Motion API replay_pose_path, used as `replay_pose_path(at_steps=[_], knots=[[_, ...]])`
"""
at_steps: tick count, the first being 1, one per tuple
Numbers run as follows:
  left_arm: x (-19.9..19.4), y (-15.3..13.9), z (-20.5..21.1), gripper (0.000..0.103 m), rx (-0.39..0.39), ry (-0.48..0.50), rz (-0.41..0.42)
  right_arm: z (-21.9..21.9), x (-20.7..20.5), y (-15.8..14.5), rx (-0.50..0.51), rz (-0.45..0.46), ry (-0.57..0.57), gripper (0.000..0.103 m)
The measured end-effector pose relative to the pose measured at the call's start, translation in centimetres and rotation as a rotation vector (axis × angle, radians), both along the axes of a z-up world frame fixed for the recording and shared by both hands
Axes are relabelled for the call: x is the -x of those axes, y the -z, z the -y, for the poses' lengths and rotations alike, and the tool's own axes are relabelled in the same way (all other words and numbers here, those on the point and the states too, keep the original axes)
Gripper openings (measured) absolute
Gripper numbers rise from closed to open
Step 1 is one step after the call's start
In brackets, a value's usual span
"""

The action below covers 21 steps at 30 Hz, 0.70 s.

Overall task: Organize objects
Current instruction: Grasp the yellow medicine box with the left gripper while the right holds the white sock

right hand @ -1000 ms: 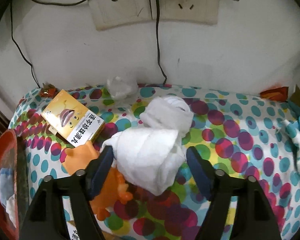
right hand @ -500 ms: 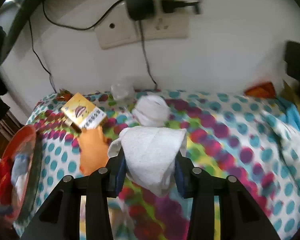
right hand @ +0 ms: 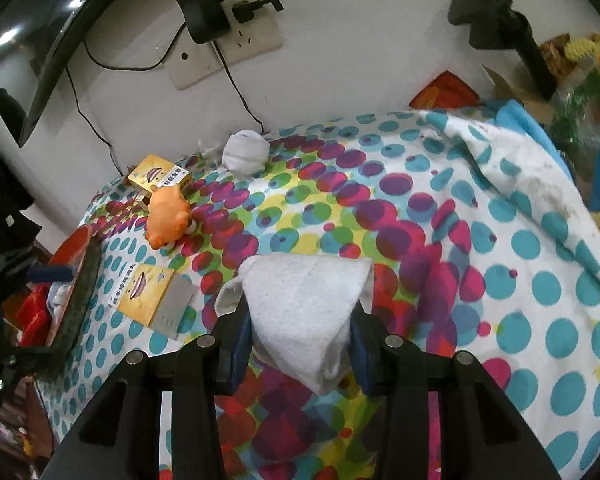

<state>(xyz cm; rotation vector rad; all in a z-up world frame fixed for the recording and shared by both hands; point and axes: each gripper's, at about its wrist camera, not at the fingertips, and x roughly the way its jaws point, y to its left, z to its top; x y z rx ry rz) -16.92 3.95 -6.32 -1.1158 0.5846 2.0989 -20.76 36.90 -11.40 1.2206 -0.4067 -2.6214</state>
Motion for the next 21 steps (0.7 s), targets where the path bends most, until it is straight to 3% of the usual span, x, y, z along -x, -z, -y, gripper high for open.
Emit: replay_pose_path(at_steps=[3, 8, 21], knots=[[1.4, 0.7, -0.8, 0.085, 0.02, 0.054, 0.076, -0.2, -0.3, 0.5, 0.029, 0.004, 0.002, 0.04], [3.5, 1.9, -2.0, 0.085, 0.058, 0.073, 0.12, 0.0, -0.6, 0.5, 0.024, -0.012, 0.001, 0.04], [6.4, 4.9, -3.4, 0.085, 0.133, 0.065, 0.148, 0.5, -0.9, 0.8, 0.001, -0.026, -0.015, 0.041]])
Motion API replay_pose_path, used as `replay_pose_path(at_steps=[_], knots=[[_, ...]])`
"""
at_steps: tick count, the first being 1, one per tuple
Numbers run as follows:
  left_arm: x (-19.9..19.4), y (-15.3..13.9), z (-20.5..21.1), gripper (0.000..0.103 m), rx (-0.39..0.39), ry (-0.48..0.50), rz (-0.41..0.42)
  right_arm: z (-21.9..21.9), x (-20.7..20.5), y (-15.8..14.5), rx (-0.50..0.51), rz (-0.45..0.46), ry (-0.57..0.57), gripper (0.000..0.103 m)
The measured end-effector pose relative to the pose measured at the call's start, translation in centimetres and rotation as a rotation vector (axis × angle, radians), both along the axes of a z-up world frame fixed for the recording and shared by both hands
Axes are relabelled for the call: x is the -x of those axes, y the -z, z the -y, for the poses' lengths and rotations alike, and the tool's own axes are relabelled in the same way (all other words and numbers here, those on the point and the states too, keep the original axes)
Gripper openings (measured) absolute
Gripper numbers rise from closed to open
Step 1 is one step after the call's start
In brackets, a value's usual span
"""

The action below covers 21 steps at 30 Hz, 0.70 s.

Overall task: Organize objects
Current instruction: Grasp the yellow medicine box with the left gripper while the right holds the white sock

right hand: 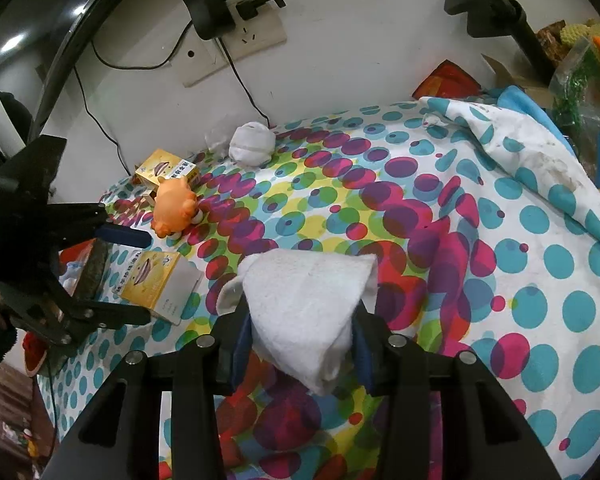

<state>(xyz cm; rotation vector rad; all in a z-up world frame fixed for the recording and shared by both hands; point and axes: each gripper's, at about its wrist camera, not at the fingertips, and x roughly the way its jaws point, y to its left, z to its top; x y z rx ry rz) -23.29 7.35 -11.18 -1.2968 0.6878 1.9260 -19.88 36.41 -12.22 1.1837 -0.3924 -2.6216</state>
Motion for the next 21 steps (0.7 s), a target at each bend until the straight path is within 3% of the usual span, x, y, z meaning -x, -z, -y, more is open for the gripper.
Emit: replay_pose_path(at_steps=[4, 9, 13, 19, 21], knots=[[-0.3, 0.5, 0.0, 0.085, 0.024, -0.004, -0.017, -0.1, -0.2, 0.0, 0.002, -0.001, 0.002, 0.041], [-0.2, 0.4, 0.5, 0.085, -0.009, -0.101, -0.017, 0.4, 0.1, -0.4, -0.018, -0.016, 0.002, 0.041], [-1.0, 0.8, 0.2, 0.085, 0.023, -0.167, -0.082, 1.2, 0.7, -0.9, -0.038, -0.024, -0.001, 0.041], [-2.9, 0.7, -0.1, 0.084, -0.005, -0.261, -0.119, 2.4, 1.9, -1.8, -0.096, -0.053, 0.015, 0.041], [-3.4, 0.6, 0.0, 0.078, -0.02, -0.291, -0.13, 2.6, 2.2, -1.7, -0.106, -0.056, 0.026, 0.041]])
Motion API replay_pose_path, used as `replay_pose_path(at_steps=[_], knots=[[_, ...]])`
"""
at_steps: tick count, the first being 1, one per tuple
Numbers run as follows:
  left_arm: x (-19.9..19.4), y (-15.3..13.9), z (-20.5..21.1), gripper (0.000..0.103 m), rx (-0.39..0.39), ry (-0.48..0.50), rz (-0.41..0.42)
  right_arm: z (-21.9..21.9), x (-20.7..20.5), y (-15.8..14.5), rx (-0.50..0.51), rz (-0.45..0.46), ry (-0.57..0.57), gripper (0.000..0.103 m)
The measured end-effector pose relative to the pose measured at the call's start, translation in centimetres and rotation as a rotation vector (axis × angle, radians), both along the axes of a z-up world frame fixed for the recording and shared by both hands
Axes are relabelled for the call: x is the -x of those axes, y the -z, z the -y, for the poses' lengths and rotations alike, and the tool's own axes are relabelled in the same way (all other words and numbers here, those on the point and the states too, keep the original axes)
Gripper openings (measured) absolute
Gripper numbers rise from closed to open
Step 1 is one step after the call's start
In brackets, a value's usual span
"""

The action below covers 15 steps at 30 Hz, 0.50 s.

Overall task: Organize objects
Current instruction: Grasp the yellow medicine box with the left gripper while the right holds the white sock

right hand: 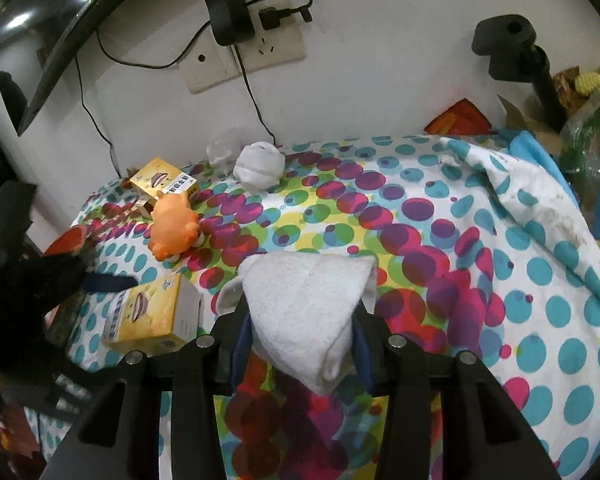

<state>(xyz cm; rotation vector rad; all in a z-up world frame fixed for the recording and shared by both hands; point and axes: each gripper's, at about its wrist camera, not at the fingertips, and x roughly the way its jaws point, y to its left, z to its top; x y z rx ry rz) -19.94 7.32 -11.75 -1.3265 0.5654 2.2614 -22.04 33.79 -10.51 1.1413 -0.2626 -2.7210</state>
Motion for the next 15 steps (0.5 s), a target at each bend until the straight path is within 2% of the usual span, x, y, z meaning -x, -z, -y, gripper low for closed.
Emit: replay_pose_path(at_steps=[1, 3, 5, 7, 15], knots=[[-0.4, -0.2, 0.2, 0.075, -0.009, -0.031, -0.016, 0.1, 0.1, 0.1, 0.004, -0.001, 0.003, 0.041], [-0.8, -0.3, 0.4, 0.062, -0.024, -0.067, -0.031, 0.2, 0.3, 0.3, -0.003, 0.004, 0.014, 0.041], [-1.5, -0.8, 1.0, 0.056, -0.073, -0.111, -0.034, 0.4, 0.4, 0.7, -0.013, 0.005, 0.017, 0.042], [-1.9, -0.9, 1.4, 0.056, -0.105, -0.155, -0.042, 0.5, 0.5, 1.0, -0.02, 0.019, 0.019, 0.042], [-2.7, -0.7, 1.5, 0.055, -0.142, -0.237, -0.097, 0.5, 0.7, 1.1, -0.025, 0.027, 0.021, 0.043]])
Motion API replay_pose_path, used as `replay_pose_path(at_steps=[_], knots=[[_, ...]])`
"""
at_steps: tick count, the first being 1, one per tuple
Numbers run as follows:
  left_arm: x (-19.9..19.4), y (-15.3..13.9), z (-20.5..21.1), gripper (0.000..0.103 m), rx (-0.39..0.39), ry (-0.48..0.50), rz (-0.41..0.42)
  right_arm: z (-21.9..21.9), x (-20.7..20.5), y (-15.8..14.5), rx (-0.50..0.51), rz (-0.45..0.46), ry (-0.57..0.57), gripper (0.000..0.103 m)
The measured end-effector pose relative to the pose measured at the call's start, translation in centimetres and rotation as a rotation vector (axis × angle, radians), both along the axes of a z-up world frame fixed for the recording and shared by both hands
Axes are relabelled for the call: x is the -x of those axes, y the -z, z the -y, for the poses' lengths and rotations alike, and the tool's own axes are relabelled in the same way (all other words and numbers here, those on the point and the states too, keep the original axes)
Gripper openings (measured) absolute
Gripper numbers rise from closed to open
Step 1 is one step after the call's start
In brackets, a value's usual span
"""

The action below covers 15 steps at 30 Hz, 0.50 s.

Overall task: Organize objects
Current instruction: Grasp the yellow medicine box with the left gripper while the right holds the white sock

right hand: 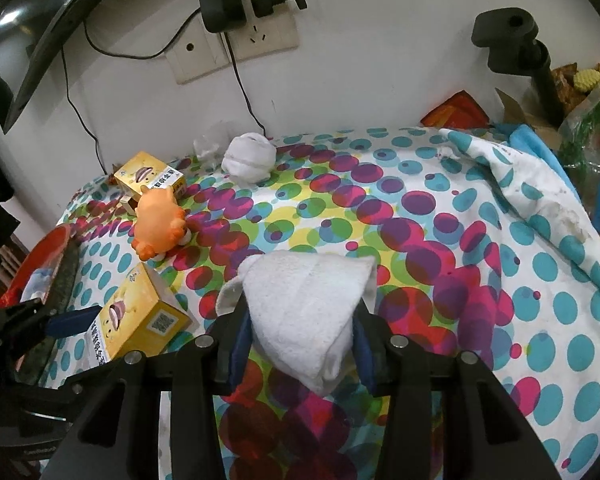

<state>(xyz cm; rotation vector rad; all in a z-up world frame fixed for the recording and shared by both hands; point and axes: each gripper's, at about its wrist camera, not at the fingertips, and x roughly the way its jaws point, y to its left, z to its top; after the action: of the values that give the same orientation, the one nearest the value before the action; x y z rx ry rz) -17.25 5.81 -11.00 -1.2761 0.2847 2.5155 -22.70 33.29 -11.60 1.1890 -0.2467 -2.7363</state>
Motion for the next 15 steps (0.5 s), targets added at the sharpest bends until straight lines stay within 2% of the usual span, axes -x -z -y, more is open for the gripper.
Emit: replay_pose_path(at_steps=[5, 8, 10, 15], knots=[[0.5, 0.1, -0.4, 0.057, 0.026, -0.019, 0.01, 0.3, 0.1, 0.3, -0.007, 0.016, -0.007, 0.045], [1.6, 1.2, -0.1, 0.057, -0.002, -0.023, 0.088, 0.2, 0.2, 0.3, -0.006, 0.018, -0.01, 0.045], [1.7, 1.2, 0.1, 0.058, -0.018, -0.027, 0.081, 0.2, 0.2, 0.3, -0.007, 0.018, -0.009, 0.046], [1.7, 1.3, -0.2, 0.058, 0.002, -0.026, 0.055, 0.3, 0.2, 0.4, -0.017, 0.03, -0.012, 0.046]])
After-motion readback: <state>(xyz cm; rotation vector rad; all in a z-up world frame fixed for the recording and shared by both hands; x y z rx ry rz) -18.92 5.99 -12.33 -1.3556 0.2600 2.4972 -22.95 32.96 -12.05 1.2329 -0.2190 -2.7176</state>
